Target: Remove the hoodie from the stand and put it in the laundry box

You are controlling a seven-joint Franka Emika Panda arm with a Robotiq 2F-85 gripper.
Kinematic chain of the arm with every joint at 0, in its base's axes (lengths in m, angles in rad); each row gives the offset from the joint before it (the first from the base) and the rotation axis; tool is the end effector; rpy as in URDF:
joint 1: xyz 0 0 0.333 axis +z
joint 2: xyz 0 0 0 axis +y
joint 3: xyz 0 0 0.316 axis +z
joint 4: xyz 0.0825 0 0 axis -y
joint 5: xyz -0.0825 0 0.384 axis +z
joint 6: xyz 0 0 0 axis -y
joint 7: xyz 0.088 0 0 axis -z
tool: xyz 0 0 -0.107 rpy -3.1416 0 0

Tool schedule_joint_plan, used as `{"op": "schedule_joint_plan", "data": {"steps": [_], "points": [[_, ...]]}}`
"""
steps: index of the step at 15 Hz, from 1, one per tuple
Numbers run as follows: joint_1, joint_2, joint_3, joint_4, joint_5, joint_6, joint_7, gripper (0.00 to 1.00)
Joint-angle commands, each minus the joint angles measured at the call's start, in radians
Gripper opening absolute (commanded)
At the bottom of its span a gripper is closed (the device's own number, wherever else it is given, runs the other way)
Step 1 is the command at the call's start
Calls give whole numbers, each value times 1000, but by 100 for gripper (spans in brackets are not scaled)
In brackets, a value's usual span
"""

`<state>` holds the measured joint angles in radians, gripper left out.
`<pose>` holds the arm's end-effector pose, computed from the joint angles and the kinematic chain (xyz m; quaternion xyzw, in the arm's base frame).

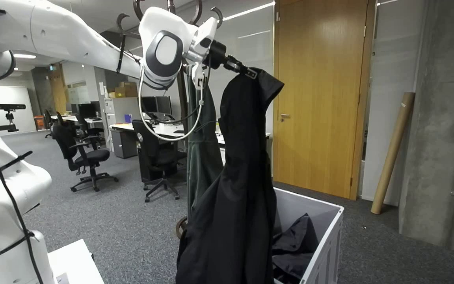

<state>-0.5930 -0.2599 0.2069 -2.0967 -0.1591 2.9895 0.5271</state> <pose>0.4969 -0.1744 0.6705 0.7814 -0.3049 0.5431 0.0385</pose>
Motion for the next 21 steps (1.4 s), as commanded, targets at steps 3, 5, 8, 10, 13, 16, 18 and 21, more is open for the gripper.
{"op": "schedule_joint_plan", "data": {"steps": [3,5,8,10,13,16,18,21], "points": [[-55,85,50,71,-74,44,60,1],[-60,109,55,82,-82,31,61,1],[-73,144,69,101,-125,10,75,1],[-69,157,69,111,-150,-10,84,29],[-64,168,65,137,-171,-22,95,53],[-67,168,64,162,-188,-25,104,73],[-65,165,63,171,-192,-22,102,88],[-57,145,59,176,-177,-19,91,100]]}}
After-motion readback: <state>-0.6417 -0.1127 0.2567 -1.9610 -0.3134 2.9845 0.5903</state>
